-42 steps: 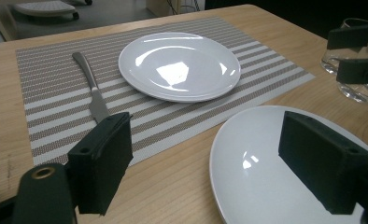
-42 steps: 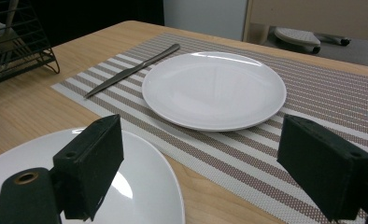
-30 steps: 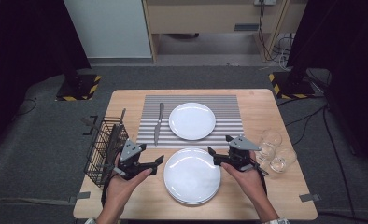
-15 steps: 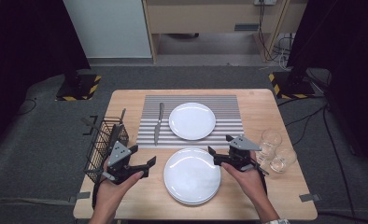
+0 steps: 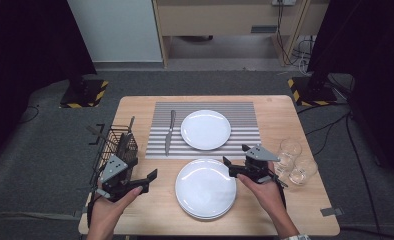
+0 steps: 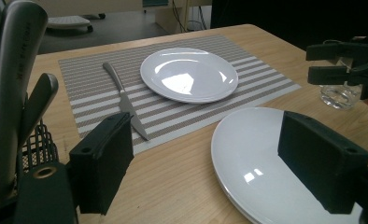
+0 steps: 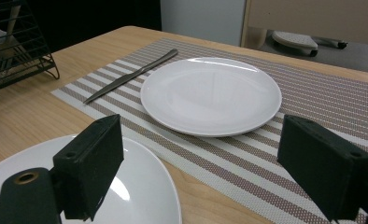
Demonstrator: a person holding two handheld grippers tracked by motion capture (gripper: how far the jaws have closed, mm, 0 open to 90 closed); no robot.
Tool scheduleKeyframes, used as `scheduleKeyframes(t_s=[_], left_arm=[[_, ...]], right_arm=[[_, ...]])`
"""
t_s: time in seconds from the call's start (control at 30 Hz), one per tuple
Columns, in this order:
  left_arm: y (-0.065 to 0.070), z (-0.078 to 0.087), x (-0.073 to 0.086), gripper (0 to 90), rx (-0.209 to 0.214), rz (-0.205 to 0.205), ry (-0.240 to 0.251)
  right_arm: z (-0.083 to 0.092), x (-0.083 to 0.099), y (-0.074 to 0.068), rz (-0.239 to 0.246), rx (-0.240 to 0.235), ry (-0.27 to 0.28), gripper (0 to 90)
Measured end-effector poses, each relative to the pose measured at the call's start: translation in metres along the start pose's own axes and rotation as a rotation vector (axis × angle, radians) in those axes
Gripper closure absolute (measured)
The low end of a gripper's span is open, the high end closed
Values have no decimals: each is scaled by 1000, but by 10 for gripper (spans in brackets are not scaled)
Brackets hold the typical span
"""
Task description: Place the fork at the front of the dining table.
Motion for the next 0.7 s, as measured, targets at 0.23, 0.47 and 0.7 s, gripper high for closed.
scheduleKeyframes(t_s=[0.23, 0.47, 0.7], left_arm=[[-5, 8, -2, 174, -7, 2, 8], [-10, 16, -6, 174, -21, 3, 23], [-24, 26, -15, 174, -50, 12, 51]], right_arm=[[0, 0, -1, 5, -1, -2, 142], [-1, 1, -1, 4, -2, -5, 142], [-1, 1, 0, 3, -1, -7, 142]])
Point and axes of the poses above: each handheld gripper's, and its own axes: z roughly backward along the jaws, x roughly out of its underside, y roughly to its right, the point moved 1 cm from there along -z, roughly forward along the jaws, and after that the axes turned 4 degrees about z, right-handed, at the moved point
